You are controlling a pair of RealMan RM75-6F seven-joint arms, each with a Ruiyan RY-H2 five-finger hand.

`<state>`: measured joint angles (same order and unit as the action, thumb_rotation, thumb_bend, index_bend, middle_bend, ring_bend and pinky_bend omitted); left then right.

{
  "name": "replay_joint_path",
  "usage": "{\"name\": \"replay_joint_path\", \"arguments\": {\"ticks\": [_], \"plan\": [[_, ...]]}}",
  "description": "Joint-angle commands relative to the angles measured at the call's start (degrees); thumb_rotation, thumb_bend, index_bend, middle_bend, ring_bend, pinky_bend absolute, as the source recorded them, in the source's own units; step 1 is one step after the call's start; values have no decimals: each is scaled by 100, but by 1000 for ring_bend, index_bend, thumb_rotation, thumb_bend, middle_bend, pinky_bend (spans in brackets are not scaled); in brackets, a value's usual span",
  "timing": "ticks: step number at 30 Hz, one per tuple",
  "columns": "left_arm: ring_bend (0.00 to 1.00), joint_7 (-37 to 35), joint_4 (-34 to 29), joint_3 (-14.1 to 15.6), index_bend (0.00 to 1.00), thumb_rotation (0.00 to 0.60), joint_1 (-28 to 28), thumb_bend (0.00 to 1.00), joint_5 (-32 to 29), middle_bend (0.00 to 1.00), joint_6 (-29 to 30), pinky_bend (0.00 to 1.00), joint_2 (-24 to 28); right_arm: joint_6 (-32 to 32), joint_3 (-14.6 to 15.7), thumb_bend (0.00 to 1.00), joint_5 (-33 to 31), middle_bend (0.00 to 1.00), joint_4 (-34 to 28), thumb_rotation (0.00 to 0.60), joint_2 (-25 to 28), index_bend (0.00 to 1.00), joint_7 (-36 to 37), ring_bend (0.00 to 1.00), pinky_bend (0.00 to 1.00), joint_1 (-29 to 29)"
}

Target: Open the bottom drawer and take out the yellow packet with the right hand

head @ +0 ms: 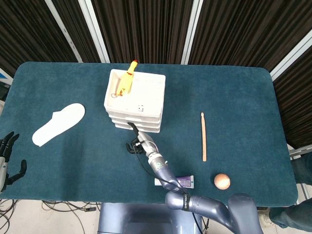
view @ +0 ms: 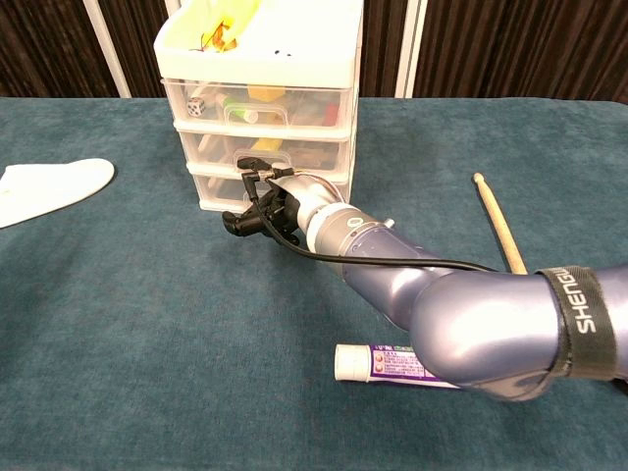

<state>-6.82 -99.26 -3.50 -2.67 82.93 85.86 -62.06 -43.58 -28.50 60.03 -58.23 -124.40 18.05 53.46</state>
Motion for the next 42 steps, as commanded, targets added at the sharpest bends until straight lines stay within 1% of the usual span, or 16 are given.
{"name": "replay_joint_path", "arguments": {"ticks": [1,26,34,42], "plan": [[0,-15,0,-8,27,600,4,512,-13,0,7,0,4,12,34,536,14,943,-57,600,31,81,1,930,967,-19],[0,19,7,-4,27,600,9,511,-19,0,2,0,2,37,420,537,193,947,-637,600,301,108,73,935,967,-295],[0,47,6,-7,28,600,10,512,-34,0,-3,0,-2,-47,618,537,301,947,-982,600,411,108,24,935,967,-443],[0,41,10,-16,27,600,11,512,-50,0,-3,0,0,-111,778,536,304,947,-1183,600,445,106,-43,934,967,-581]]}}
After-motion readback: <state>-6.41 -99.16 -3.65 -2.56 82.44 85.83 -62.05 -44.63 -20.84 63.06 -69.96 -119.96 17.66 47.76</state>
